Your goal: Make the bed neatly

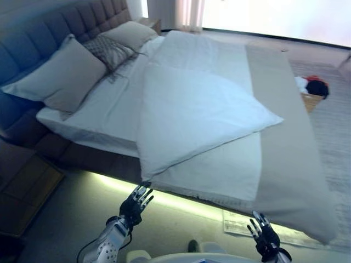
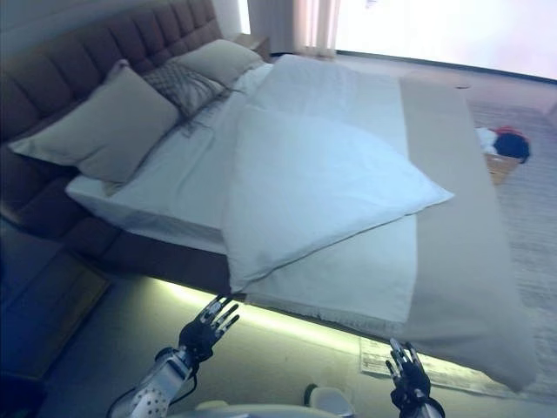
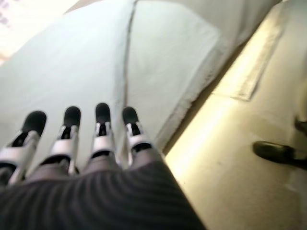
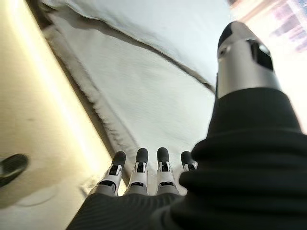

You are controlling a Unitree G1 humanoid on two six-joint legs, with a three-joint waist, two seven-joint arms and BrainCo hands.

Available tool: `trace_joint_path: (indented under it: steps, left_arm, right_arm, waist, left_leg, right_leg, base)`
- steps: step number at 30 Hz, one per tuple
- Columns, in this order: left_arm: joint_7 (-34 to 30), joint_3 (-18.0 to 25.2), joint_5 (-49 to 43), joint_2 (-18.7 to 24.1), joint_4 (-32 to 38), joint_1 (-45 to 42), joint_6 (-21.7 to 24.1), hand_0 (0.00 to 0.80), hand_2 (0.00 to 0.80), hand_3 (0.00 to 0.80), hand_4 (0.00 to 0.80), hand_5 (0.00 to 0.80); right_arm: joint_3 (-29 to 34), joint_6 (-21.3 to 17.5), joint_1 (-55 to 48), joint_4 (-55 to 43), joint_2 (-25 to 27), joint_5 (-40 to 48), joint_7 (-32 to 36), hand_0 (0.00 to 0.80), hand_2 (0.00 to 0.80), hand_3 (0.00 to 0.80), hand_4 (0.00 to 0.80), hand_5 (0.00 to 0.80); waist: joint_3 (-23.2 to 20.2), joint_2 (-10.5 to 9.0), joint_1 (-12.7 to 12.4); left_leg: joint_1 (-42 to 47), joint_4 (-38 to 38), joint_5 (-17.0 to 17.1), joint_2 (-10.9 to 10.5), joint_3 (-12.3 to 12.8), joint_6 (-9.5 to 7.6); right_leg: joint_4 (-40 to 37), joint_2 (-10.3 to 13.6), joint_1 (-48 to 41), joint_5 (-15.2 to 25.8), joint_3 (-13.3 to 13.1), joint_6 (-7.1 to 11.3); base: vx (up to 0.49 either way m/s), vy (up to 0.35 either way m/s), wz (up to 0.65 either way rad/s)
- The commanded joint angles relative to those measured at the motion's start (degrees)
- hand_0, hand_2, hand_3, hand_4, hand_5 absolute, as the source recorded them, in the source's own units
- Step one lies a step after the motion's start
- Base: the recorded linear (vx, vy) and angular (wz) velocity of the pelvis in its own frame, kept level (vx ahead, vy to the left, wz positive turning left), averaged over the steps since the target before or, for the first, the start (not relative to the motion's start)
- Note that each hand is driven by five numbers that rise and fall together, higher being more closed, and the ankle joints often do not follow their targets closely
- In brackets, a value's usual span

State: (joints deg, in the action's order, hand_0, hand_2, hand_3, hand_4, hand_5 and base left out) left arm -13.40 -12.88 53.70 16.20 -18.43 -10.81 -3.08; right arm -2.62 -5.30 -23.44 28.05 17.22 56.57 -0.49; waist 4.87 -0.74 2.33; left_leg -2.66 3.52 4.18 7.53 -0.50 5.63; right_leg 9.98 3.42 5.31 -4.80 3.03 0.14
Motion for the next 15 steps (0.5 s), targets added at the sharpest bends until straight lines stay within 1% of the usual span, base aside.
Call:
trace_joint_path:
  steps: [1,2,4,6,8,11,12,13,14,15]
  left_arm:
    - [-2.28,1.0,0.18,0.87,2.32,1.31,1.88,0.0,0.0,0.0,0.0,0.0]
    - [-2.72,1.06,0.14,0.82,2.2,1.08,1.8,0.0,0.0,0.0,0.0,0.0]
    - [-3.29,1.09,0.3,0.73,1.97,0.16,1.79,0.0,0.0,0.0,0.0,0.0]
    - [-3.21,1.08,0.38,0.75,1.8,-1.06,1.69,0.0,0.0,0.0,0.0,0.0]
    - [-3.58,1.23,0.22,0.91,1.79,-2.08,1.5,0.0,0.0,0.0,0.0,0.0]
    - [-3.06,1.17,-0.33,1.28,1.83,-3.14,1.31,0.0,0.0,0.0,0.0,0.0]
    - [-2.77,1.18,-0.4,1.43,1.66,-3.1,1.16,0.0,0.0,0.0,0.0,0.0]
    - [-2.73,1.28,-0.61,1.56,1.54,-2.8,1.01,0.0,0.0,0.0,0.0,0.0]
    - [-2.65,1.1,-0.88,1.61,1.55,-2.31,1.21,0.0,0.0,0.0,0.0,0.0]
    - [-2.06,0.74,-1.36,1.66,1.61,-2.01,2.01,0.0,0.0,0.0,0.0,0.0]
  right_arm:
    - [0.74,-4.25,-0.63,-3.28,0.19,2.76,0.23,0.0,0.0,0.0,0.0,0.0]
    - [0.67,-4.41,-0.71,-2.77,0.08,2.88,0.41,0.0,0.0,0.0,0.0,0.0]
    - [0.61,-4.67,-0.69,-1.25,-0.37,2.41,0.93,0.0,0.0,0.0,0.0,0.0]
    - [0.59,-4.38,-1.02,-0.14,-0.78,1.91,1.55,0.0,0.0,0.0,0.0,0.0]
    - [0.39,-4.2,-1.36,0.0,-0.94,1.94,2.43,0.0,0.0,0.0,0.0,0.0]
    - [-1.0,-4.35,-1.25,-0.65,-0.92,1.74,2.78,0.0,0.0,0.0,0.0,0.0]
    - [-1.66,-4.19,-0.85,-1.37,-0.99,1.54,2.23,0.0,0.0,0.0,0.0,0.0]
    - [-2.15,-3.98,-0.49,-2.17,-0.83,1.64,1.77,0.0,0.0,0.0,0.0,0.0]
    - [-3.12,-4.01,0.28,-3.16,-0.67,1.83,1.1,0.0,0.0,0.0,0.0,0.0]
    - [-4.65,-4.58,1.25,-3.12,-0.97,1.14,0.99,0.0,0.0,0.0,0.0,0.0]
  waist:
    - [0.41,-0.63,-1.63]
    - [0.47,-0.18,-1.97]
    - [0.43,0.58,-2.55]
    - [0.31,1.04,-2.96]
    - [0.17,1.35,-3.56]
    - [0.16,1.71,-4.99]
    - [0.27,1.72,-5.5]
    - [0.58,1.61,-5.86]
    - [0.79,1.11,-5.94]
    - [0.79,1.12,-6.62]
  left_leg:
    - [-6.87,-5.8,11.77,2.46,-1.96,1.71]
    - [-7.76,-7.21,12.26,2.6,-2.45,1.82]
    - [-9.36,-8.52,12.12,2.66,-3.23,1.86]
    - [-10.57,-8.52,11.61,2.47,-3.19,1.92]
    - [-11.72,-8.52,11.3,1.94,-2.97,1.94]
    - [-12.56,-8.52,11.71,0.79,-4.02,1.74]
    - [-12.12,-8.52,11.69,0.56,-4.1,1.57]
    - [-11.98,-6.25,11.26,0.13,-4.18,1.27]
    - [-12.19,-2.72,8.12,-0.77,-3.68,0.33]
    - [-11.96,-3.25,7.78,-1.58,-4.91,0.24]
  right_leg:
    - [-6.07,-0.9,-7.14,2.49,0.1,3.07]
    - [-5.63,-1.2,-7.58,1.61,0.1,2.78]
    - [-4.57,-1.7,-8.36,0.0,0.09,2.29]
    - [-3.46,-1.88,-9.6,-1.72,0.22,2.04]
    - [-2.68,-1.88,-10.99,-3.15,0.43,1.97]
    - [-1.69,-1.46,-12.96,-5.16,0.39,2.14]
    - [-1.08,-0.78,-13.72,-5.79,0.36,2.43]
    - [-0.12,0.35,-14.4,-6.32,0.2,3.03]
    - [1.12,2.0,-14.56,-6.4,-0.13,3.82]
    - [2.68,3.6,-14.91,-6.83,-0.25,4.61]
  base:
    - [0.281,-0.008,0.04]
    - [0.315,0.01,-0.02]
    - [0.354,0.03,-0.09]
    - [0.418,0.042,-0.04]
    - [0.454,0.054,0.16]
    - [0.495,0.106,0.2]
    - [0.49,0.17,0.03]
    - [0.49,0.214,-0.14]
    - [0.503,0.262,-0.41]
    - [0.533,0.3,-0.6]
